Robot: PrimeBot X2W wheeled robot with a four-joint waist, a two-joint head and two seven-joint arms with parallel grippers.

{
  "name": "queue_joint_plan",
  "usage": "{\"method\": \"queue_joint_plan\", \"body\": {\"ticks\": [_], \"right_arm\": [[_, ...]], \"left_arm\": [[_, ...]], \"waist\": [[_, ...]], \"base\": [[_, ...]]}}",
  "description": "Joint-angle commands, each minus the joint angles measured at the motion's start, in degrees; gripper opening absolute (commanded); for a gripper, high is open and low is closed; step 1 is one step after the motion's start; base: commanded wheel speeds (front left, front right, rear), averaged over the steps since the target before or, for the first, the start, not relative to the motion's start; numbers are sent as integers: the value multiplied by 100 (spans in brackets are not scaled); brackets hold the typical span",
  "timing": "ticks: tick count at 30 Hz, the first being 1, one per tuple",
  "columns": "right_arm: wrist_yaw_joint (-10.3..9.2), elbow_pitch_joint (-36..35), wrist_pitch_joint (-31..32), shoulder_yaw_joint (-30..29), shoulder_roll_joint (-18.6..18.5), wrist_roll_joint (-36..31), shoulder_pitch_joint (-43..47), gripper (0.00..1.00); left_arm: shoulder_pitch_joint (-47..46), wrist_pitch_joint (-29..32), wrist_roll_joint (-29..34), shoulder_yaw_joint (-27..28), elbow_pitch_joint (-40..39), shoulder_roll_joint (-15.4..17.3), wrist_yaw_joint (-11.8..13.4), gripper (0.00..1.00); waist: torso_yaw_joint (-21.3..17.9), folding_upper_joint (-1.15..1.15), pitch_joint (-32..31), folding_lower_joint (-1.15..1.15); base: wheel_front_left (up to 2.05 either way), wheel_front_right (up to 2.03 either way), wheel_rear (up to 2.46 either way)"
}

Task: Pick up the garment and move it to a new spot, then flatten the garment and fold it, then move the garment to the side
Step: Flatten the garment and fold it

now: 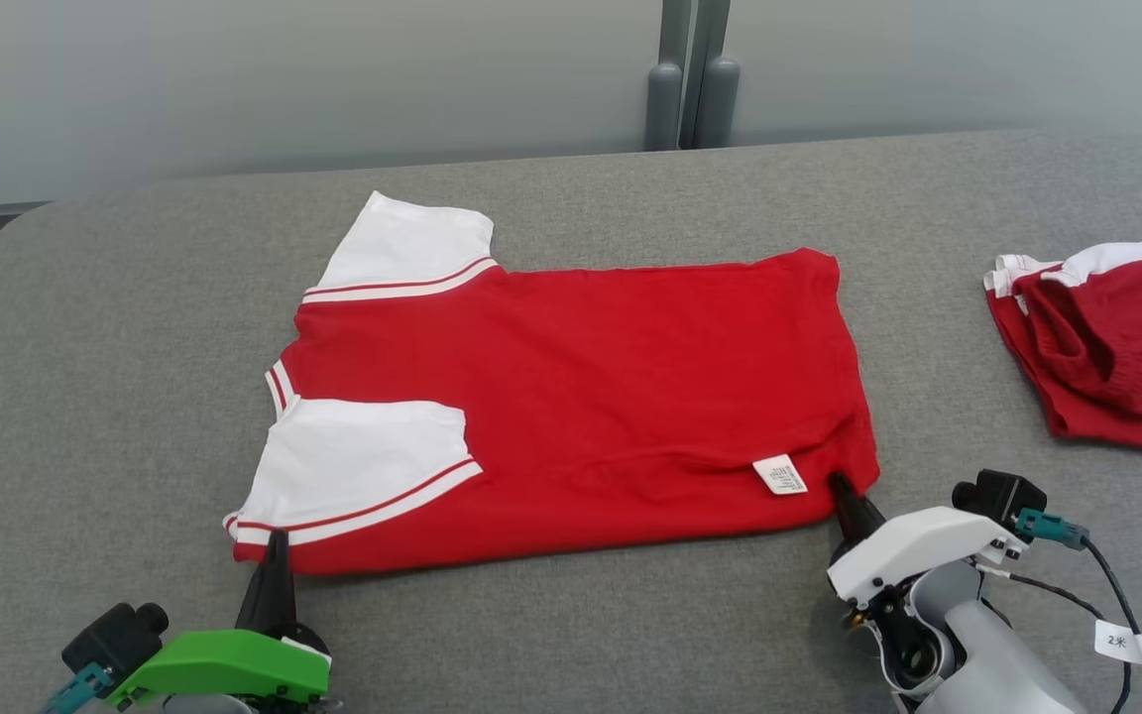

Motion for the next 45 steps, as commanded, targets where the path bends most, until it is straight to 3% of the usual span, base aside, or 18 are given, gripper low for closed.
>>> {"method": "queue_joint_plan", "body": {"ticks": [1, 13, 26, 27, 28, 29, 30, 31, 32, 40, 45], "right_arm": [[-3, -59, -57, -18, -39, 44, -31, 0], [-4, -1061, 363, -357, -392, 314, 863, 0], [-7, -1240, 607, -893, -173, 9, 1578, 0], [-8, -1248, 619, -947, -146, -53, 1584, 0], [-8, -1251, 612, -967, -135, -94, 1592, 0], [-8, -1256, 605, -986, -127, -131, 1601, 15], [-8, -1270, 608, -1000, -117, -155, 1607, 35], [-8, -1289, 617, -1014, -109, -171, 1621, 72], [-7, -1318, 618, -1034, -100, -201, 1637, 100], [-9, -1551, 587, -1319, -82, -474, 1871, 100], [-4, -2001, 655, -1575, -101, -740, 1958, 100]], "left_arm": [[87, -52, 49, 39, -67, 58, -12, 0], [902, -37, 169, -91, -1012, 117, 189, 0], [1369, -32, 186, -241, -800, -1, 335, 0], [1312, -44, 199, -226, -685, 0, 376, 9], [1283, -55, 226, -215, -633, -1, 398, 35], [1260, -77, 246, -202, -591, 0, 415, 63], [1244, -86, 239, -195, -554, -5, 423, 100], [1233, -95, 241, -191, -525, -15, 419, 100], [1232, -110, 250, -184, -504, -17, 420, 100], [1410, -239, 604, -11, -555, 231, 536, 100], [1318, -262, 987, 78, -752, 553, 653, 100]], "waist": [[-28, 0, -47, 0], [-101, 0, -206, 0], [-165, 0, -164, 0], [-176, 0, -167, 0], [-184, 0, -170, 0], [-194, 0, -173, 0], [-206, 0, -172, 0], [-219, 0, -167, 0], [-234, 0, -159, 0], [-326, 0, -71, 0], [-390, 0, -28, 0]], "base": [[0, 0, 0], [0, 0, 0], [0, 0, 0], [0, 0, 0], [0, 0, 0], [0, 0, 0], [0, 0, 0], [0, 0, 0], [0, 0, 0], [0, 0, 0], [0, 0, 0]]}}
